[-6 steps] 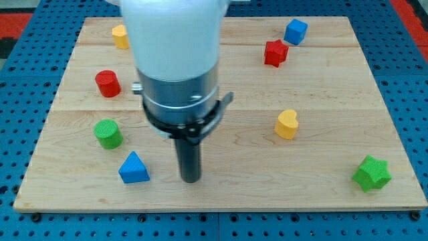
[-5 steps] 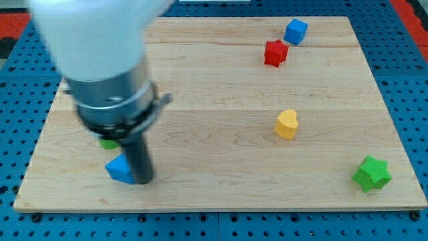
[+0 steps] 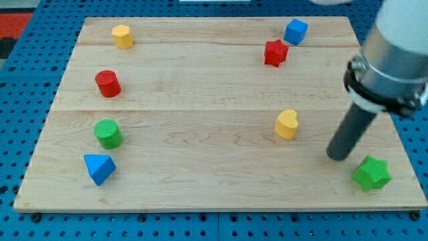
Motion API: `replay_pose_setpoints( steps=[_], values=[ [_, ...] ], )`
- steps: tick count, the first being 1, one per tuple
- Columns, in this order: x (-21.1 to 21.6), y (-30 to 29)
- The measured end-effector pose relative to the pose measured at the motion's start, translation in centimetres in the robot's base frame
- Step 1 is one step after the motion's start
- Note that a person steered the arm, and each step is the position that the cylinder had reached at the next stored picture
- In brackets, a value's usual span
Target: Move the yellow heart below the red circle
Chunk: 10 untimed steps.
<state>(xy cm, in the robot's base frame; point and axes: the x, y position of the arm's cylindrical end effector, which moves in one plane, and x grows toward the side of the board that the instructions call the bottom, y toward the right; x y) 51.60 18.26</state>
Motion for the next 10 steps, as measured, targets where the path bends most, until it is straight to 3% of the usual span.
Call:
replay_pose_setpoints(
  steps=[1,2,3,4,5,6,7,10],
  values=[
    [-4.4,-0.2],
    [-3.4,-8.7],
    [-2.1,-8.0],
    [-1.6,-12.0],
    [-2.3,-22.3],
    [-4.8,-26.8],
    [-3.2,-26.3],
    [-7.2,-33.6]
  ],
)
